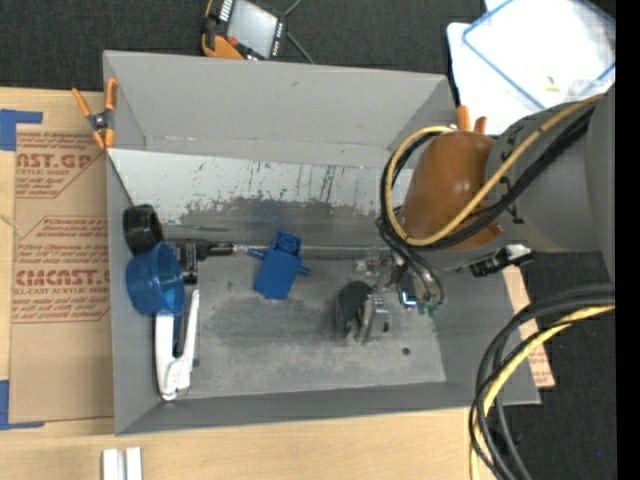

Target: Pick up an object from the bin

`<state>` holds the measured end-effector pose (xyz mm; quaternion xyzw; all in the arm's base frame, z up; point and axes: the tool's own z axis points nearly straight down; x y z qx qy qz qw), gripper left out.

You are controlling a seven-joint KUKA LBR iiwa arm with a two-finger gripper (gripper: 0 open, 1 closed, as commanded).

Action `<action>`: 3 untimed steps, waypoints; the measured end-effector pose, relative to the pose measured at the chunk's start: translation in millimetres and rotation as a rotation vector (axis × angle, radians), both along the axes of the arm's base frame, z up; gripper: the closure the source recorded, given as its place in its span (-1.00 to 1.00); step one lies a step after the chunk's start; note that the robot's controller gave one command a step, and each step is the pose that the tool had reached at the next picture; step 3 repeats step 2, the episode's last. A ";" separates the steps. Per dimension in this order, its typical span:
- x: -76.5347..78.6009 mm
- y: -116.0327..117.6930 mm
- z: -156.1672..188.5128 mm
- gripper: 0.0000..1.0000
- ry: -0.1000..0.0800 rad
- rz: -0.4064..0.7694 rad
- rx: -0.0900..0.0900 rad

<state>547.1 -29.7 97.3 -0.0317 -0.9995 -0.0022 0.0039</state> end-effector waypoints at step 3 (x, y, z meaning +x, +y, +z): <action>-4.9 4.3 82.3 1.00 -0.009 0.020 0.000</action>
Offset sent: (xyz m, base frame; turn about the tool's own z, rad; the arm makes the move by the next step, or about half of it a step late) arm 0.0052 0.0046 0.1003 -0.0273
